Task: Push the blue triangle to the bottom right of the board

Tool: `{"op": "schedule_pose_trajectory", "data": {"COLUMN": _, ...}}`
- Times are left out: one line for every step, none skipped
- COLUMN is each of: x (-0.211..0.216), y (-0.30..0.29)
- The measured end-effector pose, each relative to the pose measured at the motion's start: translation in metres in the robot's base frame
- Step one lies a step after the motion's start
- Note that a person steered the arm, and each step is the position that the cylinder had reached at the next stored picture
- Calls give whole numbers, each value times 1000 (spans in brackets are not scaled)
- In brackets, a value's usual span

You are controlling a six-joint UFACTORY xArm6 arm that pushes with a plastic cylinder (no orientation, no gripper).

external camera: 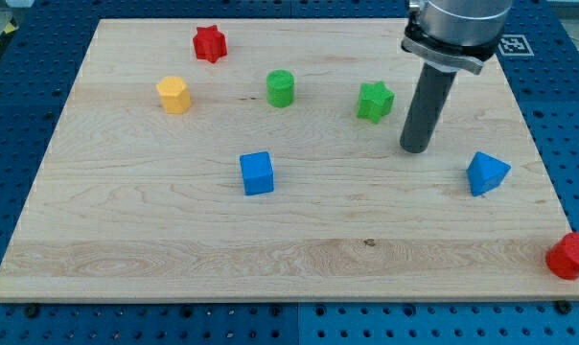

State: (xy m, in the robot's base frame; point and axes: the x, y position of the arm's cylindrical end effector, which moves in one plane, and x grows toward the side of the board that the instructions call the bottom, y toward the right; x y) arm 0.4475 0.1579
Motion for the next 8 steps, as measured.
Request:
{"op": "schedule_pose_trajectory", "data": {"x": 15, "y": 34}}
{"op": "schedule_pose_trajectory", "data": {"x": 27, "y": 45}}
{"op": "schedule_pose_trajectory", "data": {"x": 41, "y": 67}}
{"op": "schedule_pose_trajectory", "data": {"x": 35, "y": 68}}
{"op": "schedule_pose_trajectory", "data": {"x": 21, "y": 83}}
{"op": "schedule_pose_trajectory", "data": {"x": 47, "y": 88}}
{"op": "schedule_pose_trajectory", "data": {"x": 62, "y": 88}}
{"op": "schedule_pose_trajectory", "data": {"x": 65, "y": 89}}
